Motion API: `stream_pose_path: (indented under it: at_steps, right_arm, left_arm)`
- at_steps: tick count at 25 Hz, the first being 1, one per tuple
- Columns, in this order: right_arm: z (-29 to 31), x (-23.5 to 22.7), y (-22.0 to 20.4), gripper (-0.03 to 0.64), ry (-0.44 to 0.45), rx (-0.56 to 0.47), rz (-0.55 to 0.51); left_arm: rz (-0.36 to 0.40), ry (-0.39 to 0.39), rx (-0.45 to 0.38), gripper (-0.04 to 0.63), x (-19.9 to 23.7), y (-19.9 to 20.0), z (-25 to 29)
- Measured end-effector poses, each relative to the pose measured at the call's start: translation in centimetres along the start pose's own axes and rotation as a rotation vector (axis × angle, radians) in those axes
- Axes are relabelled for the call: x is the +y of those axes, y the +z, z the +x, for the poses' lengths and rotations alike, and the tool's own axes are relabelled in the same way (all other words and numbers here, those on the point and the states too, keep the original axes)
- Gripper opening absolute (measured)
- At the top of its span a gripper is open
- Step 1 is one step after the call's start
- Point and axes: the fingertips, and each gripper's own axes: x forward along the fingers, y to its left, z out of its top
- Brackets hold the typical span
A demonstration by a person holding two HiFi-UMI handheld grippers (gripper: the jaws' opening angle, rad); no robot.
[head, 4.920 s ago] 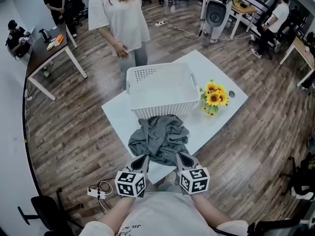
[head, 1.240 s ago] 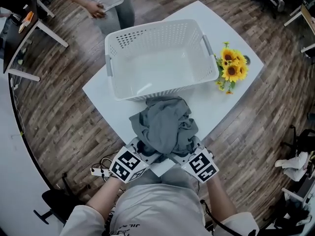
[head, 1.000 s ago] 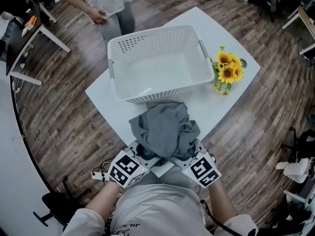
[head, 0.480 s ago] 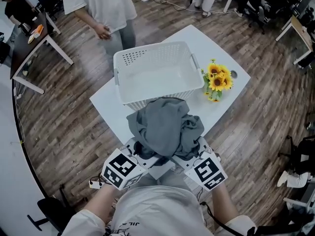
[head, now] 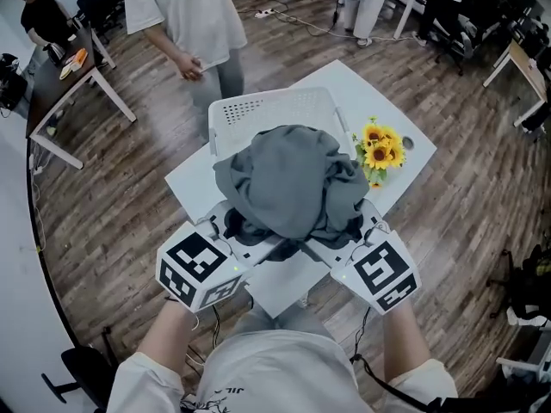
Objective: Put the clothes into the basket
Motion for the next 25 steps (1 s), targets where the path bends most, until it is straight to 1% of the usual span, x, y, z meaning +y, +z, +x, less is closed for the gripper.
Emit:
stream_pose_path:
  at_steps: [3, 7, 12, 16, 19, 21, 23, 25]
  right_arm:
    - [-0.2, -1.5, 2.1, 0.268, -0.005, -0.015, -0.027]
    - [-0.9, -3.9, 5.9, 0.268, -0.015, -0.053, -0.068]
    - [-1.7, -7.0, 11.3, 0.268, -0.044, -0.099, -0.155]
    - [-1.9, -8.7, 14.2, 0.268, -0.056, -0.125, -0.184]
    - [-1.5, -9.8, 15.4, 0.268, -0.05, -0.134, -0.188]
    - [-0.7, -10.6, 15.7, 0.268, -0.037, -0.127, -0.18]
    - [0.8, -11.4, 15.2, 0.268, -0.016, -0.111, -0.162]
    - [2.7, -12.1, 13.9, 0.268, 0.011, -0.088, -0.142]
  left_arm:
    - [0.024, 0.025, -0.016, 0.198, 0.9, 2.4, -0.2]
    - [0.071, 0.06, -0.047, 0.198, 2.1, 6.8, -0.6]
    - [0.117, 0.099, -0.104, 0.198, 3.9, 12.6, -1.7]
    - [0.149, 0.138, -0.133, 0.198, 5.0, 15.7, -2.2]
    - [0.159, 0.159, -0.14, 0.198, 6.1, 17.0, -2.3]
    - [0.149, 0.166, -0.135, 0.198, 7.2, 17.3, -1.9]
    - [0.127, 0.171, -0.12, 0.198, 8.6, 16.8, -1.3]
    - [0.098, 0.173, -0.101, 0.198, 10.2, 15.4, -0.2]
